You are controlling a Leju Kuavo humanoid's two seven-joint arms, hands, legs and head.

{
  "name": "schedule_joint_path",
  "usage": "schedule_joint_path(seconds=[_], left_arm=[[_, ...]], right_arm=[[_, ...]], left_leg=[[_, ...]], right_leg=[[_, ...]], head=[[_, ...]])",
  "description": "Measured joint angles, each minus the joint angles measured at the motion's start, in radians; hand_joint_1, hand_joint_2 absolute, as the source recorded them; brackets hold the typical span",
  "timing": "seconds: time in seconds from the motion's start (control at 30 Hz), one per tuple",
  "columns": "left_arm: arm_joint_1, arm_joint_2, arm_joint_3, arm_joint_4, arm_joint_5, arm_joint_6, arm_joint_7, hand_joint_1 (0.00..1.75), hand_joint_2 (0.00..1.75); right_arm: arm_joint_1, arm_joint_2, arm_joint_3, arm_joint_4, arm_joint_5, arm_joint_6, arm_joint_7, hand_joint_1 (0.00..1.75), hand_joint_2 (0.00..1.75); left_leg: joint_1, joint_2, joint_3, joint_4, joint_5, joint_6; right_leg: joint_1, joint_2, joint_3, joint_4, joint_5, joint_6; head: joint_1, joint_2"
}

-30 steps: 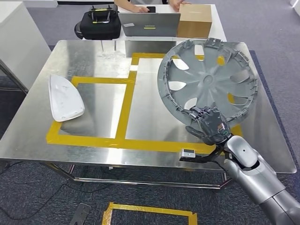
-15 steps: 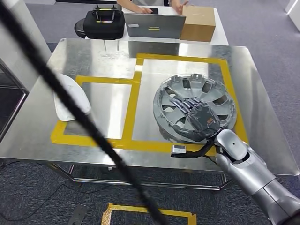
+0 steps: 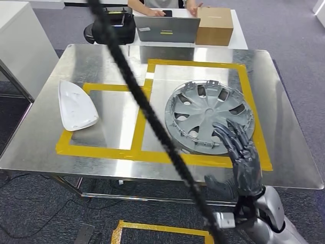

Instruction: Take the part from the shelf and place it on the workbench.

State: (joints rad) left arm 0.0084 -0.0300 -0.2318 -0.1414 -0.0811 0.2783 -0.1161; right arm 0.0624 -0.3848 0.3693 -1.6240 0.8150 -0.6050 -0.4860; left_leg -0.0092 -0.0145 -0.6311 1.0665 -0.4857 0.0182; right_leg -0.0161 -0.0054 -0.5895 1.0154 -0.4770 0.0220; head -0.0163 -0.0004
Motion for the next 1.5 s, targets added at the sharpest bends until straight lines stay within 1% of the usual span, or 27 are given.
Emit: schedule_joint_path(seconds=[0.1,0.17,0.23,0.3,0.37,0.47,0.53,0.6,0.63,0.67,0.7,0.73,0.8,0.83,0.9,0.97,1.0,1.07,1.13,1.17,1.2,1.23,1.3,1.37,1.4,1.47,1.5], left_arm=[[0.004,-0.003,0.008,0.000,0.012,0.002,-0.009,0.00,0.00],[0.005,-0.006,0.012,0.000,0.018,0.005,-0.013,0.00,0.00],[0.005,-0.010,0.019,0.000,0.027,0.016,-0.024,0.00,0.00],[0.000,-0.017,0.028,0.000,0.041,0.033,-0.040,0.00,0.00],[-0.003,-0.027,0.040,0.000,0.055,0.049,-0.052,0.00,0.00],[0.003,-0.039,0.062,0.000,0.080,0.073,-0.065,0.00,0.00],[0.005,-0.050,0.078,0.000,0.097,0.086,-0.077,0.00,0.00],[0.006,-0.062,0.092,0.000,0.108,0.093,-0.088,0.00,0.00],[0.006,-0.067,0.098,0.000,0.113,0.095,-0.093,0.00,0.00],[0.006,-0.072,0.104,0.000,0.117,0.096,-0.098,0.00,0.00],[0.006,-0.076,0.110,0.000,0.121,0.098,-0.103,0.00,0.00],[0.006,-0.081,0.115,0.000,0.125,0.100,-0.109,0.00,0.00],[0.005,-0.090,0.126,0.000,0.131,0.105,-0.125,0.00,0.00],[0.004,-0.095,0.129,0.000,0.133,0.106,-0.134,0.00,0.00],[0.002,-0.101,0.136,0.000,0.136,0.108,-0.146,0.00,0.00],[0.006,-0.103,0.141,0.000,0.136,0.109,-0.150,0.00,0.00],[0.009,-0.103,0.143,0.000,0.137,0.109,-0.151,0.00,0.00],[0.011,-0.102,0.147,0.000,0.138,0.110,-0.152,0.00,0.00],[0.010,-0.102,0.149,0.000,0.140,0.112,-0.158,0.00,0.00],[0.009,-0.102,0.150,0.000,0.141,0.114,-0.164,0.00,0.00],[0.009,-0.102,0.151,0.000,0.142,0.116,-0.169,0.00,0.00],[0.009,-0.102,0.153,0.000,0.143,0.119,-0.173,0.00,0.00],[0.006,-0.102,0.154,-0.001,0.143,0.124,-0.176,0.00,0.00],[0.003,-0.101,0.155,-0.001,0.139,0.126,-0.177,0.00,0.00],[0.002,-0.101,0.156,-0.002,0.133,0.125,-0.176,0.00,0.00],[0.000,-0.101,0.154,-0.002,0.116,0.118,-0.171,0.00,0.00],[-0.001,-0.100,0.153,-0.002,0.107,0.112,-0.167,0.00,0.00]], right_arm=[[0.119,0.051,-0.028,-0.168,-0.032,-0.064,-0.027,0.00,0.00],[0.179,0.080,-0.046,-0.248,-0.046,-0.073,-0.035,0.00,0.00],[0.228,0.113,-0.071,-0.303,-0.084,-0.074,-0.055,0.00,0.00],[0.278,0.159,-0.105,-0.345,-0.164,-0.074,-0.086,0.00,0.00],[0.320,0.214,-0.146,-0.373,-0.250,-0.074,-0.109,0.00,0.00],[0.372,0.309,-0.224,-0.377,-0.367,-0.047,-0.107,0.00,0.00],[0.391,0.388,-0.305,-0.350,-0.430,0.023,-0.106,0.00,0.00],[0.382,0.472,-0.416,-0.279,-0.451,0.125,-0.119,0.00,0.00],[0.371,0.509,-0.477,-0.229,-0.459,0.169,-0.125,0.00,0.00],[0.356,0.542,-0.540,-0.168,-0.471,0.207,-0.127,0.00,0.00],[0.337,0.569,-0.602,-0.097,-0.484,0.238,-0.130,0.00,0.00],[0.314,0.592,-0.664,-0.020,-0.496,0.267,-0.136,0.00,0.00],[0.257,0.628,-0.790,0.150,-0.500,0.323,-0.152,0.00,0.00],[0.226,0.643,-0.851,0.234,-0.493,0.343,-0.163,0.00,0.00],[0.175,0.669,-0.959,0.385,-0.477,0.363,-0.181,0.00,0.00],[0.147,0.691,-1.040,0.493,-0.467,0.370,-0.193,0.00,0.00],[0.137,0.700,-1.070,0.534,-0.465,0.371,-0.195,0.00,0.00],[0.121,0.710,-1.115,0.599,-0.459,0.377,-0.182,0.00,0.00],[0.109,0.713,-1.147,0.659,-0.438,0.384,-0.130,0.00,0.00],[0.100,0.713,-1.162,0.693,-0.420,0.381,-0.101,0.00,0.00],[0.091,0.712,-1.179,0.736,-0.397,0.370,-0.076,0.00,0.00],[0.082,0.712,-1.195,0.779,-0.375,0.355,-0.059,0.00,0.00],[0.059,0.709,-1.231,0.875,-0.335,0.320,-0.023,0.00,0.00],[0.023,0.703,-1.269,0.986,-0.312,0.314,0.047,0.00,0.00],[0.006,0.697,-1.287,1.045,-0.305,0.334,0.103,0.00,0.00],[-0.015,0.683,-1.314,1.142,-0.292,0.412,0.234,0.00,0.00],[-0.020,0.675,-1.321,1.180,-0.284,0.456,0.293,0.00,0.00]], left_leg=[[0.012,0.003,-0.040,0.165,-0.127,-0.021],[0.020,0.003,-0.038,0.232,-0.167,-0.030],[0.026,0.003,0.036,0.151,-0.139,-0.033],[0.029,0.001,0.140,-0.004,-0.105,-0.032],[0.023,-0.001,0.182,-0.079,-0.089,-0.023],[0.014,0.003,0.163,-0.082,-0.058,0.002],[0.014,0.010,0.137,-0.086,-0.031,0.017],[0.011,0.014,0.107,-0.085,-0.009,0.025],[0.008,0.016,0.092,-0.084,0.001,0.027],[0.006,0.017,0.078,-0.081,0.012,0.028],[0.004,0.018,0.063,-0.078,0.021,0.028],[0.003,0.018,0.051,-0.075,0.029,0.028],[0.001,0.017,0.034,-0.067,0.041,0.024],[-0.001,0.017,0.028,-0.064,0.048,0.020],[-0.003,0.017,0.020,-0.061,0.066,0.011],[-0.002,0.016,0.013,-0.060,0.073,0.000],[-0.001,0.015,0.008,-0.048,0.053,-0.007],[0.004,0.014,-0.012,0.031,-0.036,-0.021],[0.009,0.014,-0.035,0.159,-0.126,-0.032],[0.010,0.014,-0.035,0.204,-0.139,-0.034],[0.011,0.014,-0.023,0.221,-0.131,-0.036],[0.012,0.014,0.004,0.203,-0.105,-0.036],[0.012,0.014,0.092,0.088,-0.054,-0.029],[0.010,0.013,0.165,-0.031,-0.049,-0.019],[0.008,0.013,0.179,-0.061,-0.054,-0.014],[0.007,0.014,0.174,-0.083,-0.052,-0.005],[0.008,0.015,0.167,-0.090,-0.045,0.002]], right_leg=[[-0.002,-0.006,-0.013,-0.001,0.012,-0.010],[-0.002,-0.007,-0.028,-0.001,0.025,-0.009],[-0.003,-0.004,-0.045,0.000,0.039,-0.003],[-0.003,-0.002,-0.054,0.000,0.054,0.009],[-0.004,-0.002,-0.057,-0.003,0.069,0.023],[-0.014,0.003,-0.063,-0.012,0.082,0.042],[-0.015,0.006,-0.090,0.035,0.013,0.046],[-0.011,0.006,-0.121,0.155,-0.098,0.045],[-0.009,0.006,-0.127,0.218,-0.131,0.044],[-0.007,0.006,-0.121,0.260,-0.139,0.042],[-0.005,0.006,-0.098,0.269,-0.125,0.040],[-0.002,0.006,-0.058,0.241,-0.098,0.036],[0.004,0.005,0.061,0.103,-0.065,0.026],[0.006,0.004,0.114,0.028,-0.069,0.022],[0.010,0.002,0.161,-0.058,-0.086,0.014],[0.009,0.001,0.148,-0.067,-0.078,0.007],[0.007,-0.001,0.141,-0.068,-0.069,0.000],[0.004,-0.003,0.121,-0.068,-0.050,-0.012],[0.004,-0.005,0.100,-0.064,-0.033,-0.016],[0.005,-0.006,0.088,-0.060,-0.024,-0.016],[0.005,-0.007,0.074,-0.054,-0.016,-0.015],[0.005,-0.008,0.059,-0.046,-0.009,-0.014],[0.006,-0.008,0.028,-0.029,0.002,-0.010],[0.009,-0.007,0.007,-0.016,0.014,-0.003],[0.009,-0.006,0.000,-0.014,0.022,0.003],[0.007,-0.006,-0.013,-0.011,0.034,0.015],[0.005,-0.005,-0.023,-0.003,0.022,0.021]], head=[[-0.003,0.000],[-0.002,0.000],[-0.002,0.000],[-0.001,0.000],[0.003,0.000],[0.004,0.000],[0.007,0.000],[0.012,0.000],[0.013,0.000],[0.013,0.000],[0.013,0.000],[0.014,0.000],[0.014,0.000],[0.013,0.000],[0.014,0.000],[0.014,0.000],[0.013,0.000],[0.007,0.000],[0.004,0.000],[0.004,0.000],[0.004,0.000],[0.004,0.000],[0.004,0.000],[0.004,0.000],[0.005,0.000],[0.004,0.000],[0.005,0.000]])
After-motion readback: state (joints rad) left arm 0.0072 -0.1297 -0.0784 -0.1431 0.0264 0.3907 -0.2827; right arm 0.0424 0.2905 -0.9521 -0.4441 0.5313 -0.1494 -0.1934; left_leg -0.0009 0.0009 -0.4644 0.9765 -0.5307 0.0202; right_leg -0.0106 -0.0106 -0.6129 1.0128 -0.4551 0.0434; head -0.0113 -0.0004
